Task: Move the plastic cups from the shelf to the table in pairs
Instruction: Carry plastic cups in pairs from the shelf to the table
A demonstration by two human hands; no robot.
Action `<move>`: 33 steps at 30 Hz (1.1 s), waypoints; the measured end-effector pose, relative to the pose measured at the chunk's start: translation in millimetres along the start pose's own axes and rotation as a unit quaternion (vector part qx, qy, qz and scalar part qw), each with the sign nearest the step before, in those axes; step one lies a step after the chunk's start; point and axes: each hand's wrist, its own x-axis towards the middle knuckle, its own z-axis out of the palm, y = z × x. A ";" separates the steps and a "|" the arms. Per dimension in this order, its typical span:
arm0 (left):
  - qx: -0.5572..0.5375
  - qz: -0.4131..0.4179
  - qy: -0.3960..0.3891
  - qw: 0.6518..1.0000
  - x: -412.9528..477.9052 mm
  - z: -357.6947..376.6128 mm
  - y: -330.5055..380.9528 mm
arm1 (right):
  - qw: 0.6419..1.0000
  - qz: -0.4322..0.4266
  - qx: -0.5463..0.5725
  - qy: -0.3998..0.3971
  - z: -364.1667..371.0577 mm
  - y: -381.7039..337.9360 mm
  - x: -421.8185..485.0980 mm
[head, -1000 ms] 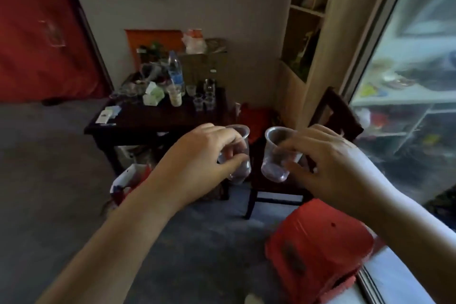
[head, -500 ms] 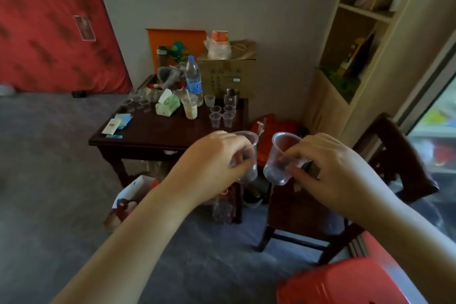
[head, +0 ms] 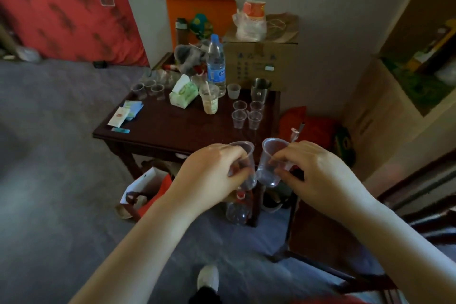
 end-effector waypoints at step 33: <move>-0.074 -0.041 -0.151 0.985 218.2 191.2 -241.7 | 0.982 0.139 0.032 -0.127 201.9 203.0 205.8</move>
